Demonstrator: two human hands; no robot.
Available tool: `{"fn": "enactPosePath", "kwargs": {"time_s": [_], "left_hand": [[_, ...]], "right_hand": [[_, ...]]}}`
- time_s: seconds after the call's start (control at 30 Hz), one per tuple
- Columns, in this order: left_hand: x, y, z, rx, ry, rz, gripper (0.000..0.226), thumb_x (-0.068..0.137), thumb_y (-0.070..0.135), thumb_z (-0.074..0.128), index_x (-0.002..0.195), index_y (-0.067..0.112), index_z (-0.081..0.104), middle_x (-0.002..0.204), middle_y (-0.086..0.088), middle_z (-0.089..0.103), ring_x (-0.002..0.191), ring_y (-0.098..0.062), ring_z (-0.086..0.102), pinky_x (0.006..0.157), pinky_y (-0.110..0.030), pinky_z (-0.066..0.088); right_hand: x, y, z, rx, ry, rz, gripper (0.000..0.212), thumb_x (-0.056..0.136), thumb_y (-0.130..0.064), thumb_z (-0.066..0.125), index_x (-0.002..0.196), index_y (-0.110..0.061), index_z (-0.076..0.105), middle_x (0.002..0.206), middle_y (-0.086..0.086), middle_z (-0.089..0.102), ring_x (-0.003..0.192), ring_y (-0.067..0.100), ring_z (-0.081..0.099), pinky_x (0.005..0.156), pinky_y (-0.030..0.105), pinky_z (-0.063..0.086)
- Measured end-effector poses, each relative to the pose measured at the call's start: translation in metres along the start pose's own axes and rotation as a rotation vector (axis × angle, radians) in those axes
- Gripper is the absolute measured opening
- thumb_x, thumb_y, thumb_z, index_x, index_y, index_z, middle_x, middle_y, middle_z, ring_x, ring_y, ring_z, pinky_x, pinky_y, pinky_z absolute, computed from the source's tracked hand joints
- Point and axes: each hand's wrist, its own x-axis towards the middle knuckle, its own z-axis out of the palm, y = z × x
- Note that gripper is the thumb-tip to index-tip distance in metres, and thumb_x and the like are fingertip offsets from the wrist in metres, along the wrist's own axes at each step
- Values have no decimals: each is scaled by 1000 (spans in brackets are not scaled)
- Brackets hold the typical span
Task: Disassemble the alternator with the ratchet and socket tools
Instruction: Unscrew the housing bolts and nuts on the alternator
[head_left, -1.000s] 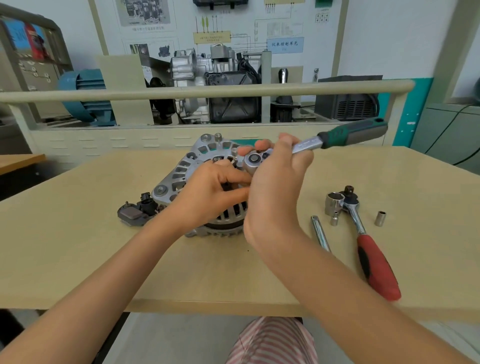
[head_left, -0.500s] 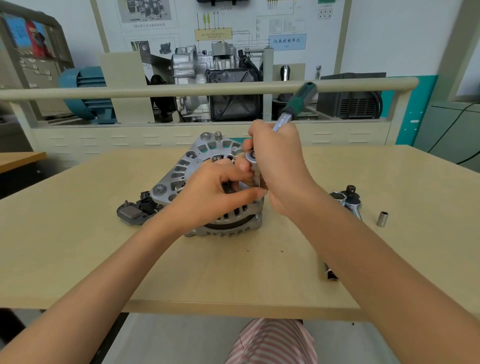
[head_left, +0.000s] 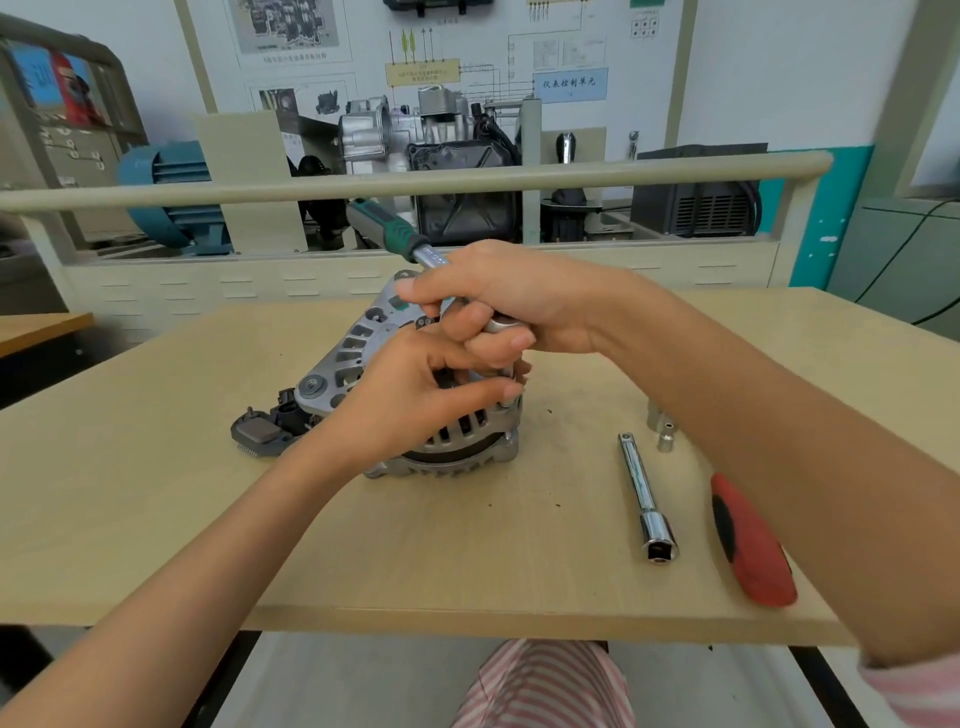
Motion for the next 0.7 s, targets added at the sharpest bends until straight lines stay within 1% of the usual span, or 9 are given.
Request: {"fn": "enactPosePath", "kwargs": {"time_s": [0.1, 0.2, 0.27, 0.33, 0.43, 0.5, 0.53, 0.63, 0.7], "left_hand": [[0, 0, 1, 13, 13, 14, 5, 74, 27, 69, 79, 28, 71, 87, -9, 69, 82, -33, 63, 80, -51, 48], [1, -2, 2, 53, 28, 41, 20, 71, 33, 68, 79, 15, 74, 76, -10, 66, 77, -32, 58, 75, -51, 47], [1, -1, 3, 108, 18, 62, 21, 72, 31, 69, 80, 13, 75, 74, -12, 66, 75, -32, 57, 73, -51, 46], [1, -1, 4, 109, 12, 75, 7, 73, 31, 68, 78, 30, 74, 71, -2, 68, 77, -29, 59, 74, -46, 49], [2, -4, 2, 124, 35, 80, 49, 77, 14, 71, 66, 61, 60, 60, 21, 59, 65, -4, 49, 62, -15, 39], [1, -4, 1, 131, 38, 70, 58, 77, 7, 71, 63, 61, 58, 57, 24, 56, 61, 0, 44, 58, -9, 33], [0, -5, 1, 129, 51, 65, 57, 77, 6, 71, 63, 60, 58, 56, 24, 55, 61, 1, 43, 58, -9, 32], [-1, -7, 2, 152, 77, 56, 41, 78, 11, 72, 75, 51, 63, 58, 20, 54, 62, -1, 46, 61, -11, 34], [-1, -7, 2, 146, 58, 31, 16, 77, 20, 72, 83, 35, 71, 66, 13, 62, 65, -8, 51, 64, -25, 43]], "right_hand": [[-1, 8, 4, 222, 85, -69, 26, 100, -23, 43, 79, -8, 46, 37, -8, 37, 23, 6, 30, 30, 13, 22], [-6, 14, 9, 462, 202, -156, 27, 101, -22, 39, 81, -8, 49, 38, -7, 38, 24, 6, 32, 29, 13, 25], [-8, 17, 15, 558, 372, -193, 27, 101, -21, 39, 81, -9, 51, 42, -6, 41, 27, 6, 35, 31, 14, 28], [-9, 21, 25, 597, 658, -253, 25, 102, -20, 36, 82, -13, 50, 53, -4, 45, 31, 5, 40, 34, 16, 34], [-9, 28, 43, 676, 976, -345, 23, 102, -18, 29, 81, -21, 38, 74, -2, 47, 52, 6, 53, 52, 25, 49], [-8, 31, 49, 753, 990, -361, 23, 102, -18, 27, 81, -22, 34, 84, 0, 49, 65, 11, 55, 67, 36, 53], [-8, 30, 49, 786, 965, -367, 23, 102, -18, 27, 81, -23, 34, 85, 0, 50, 66, 10, 56, 68, 36, 53], [-11, 25, 41, 865, 833, -366, 22, 103, -15, 26, 84, -21, 36, 75, 1, 55, 50, 7, 57, 49, 22, 50], [-12, 22, 35, 869, 743, -332, 22, 102, -11, 27, 85, -18, 39, 66, 1, 53, 42, 8, 53, 42, 19, 45]]}}
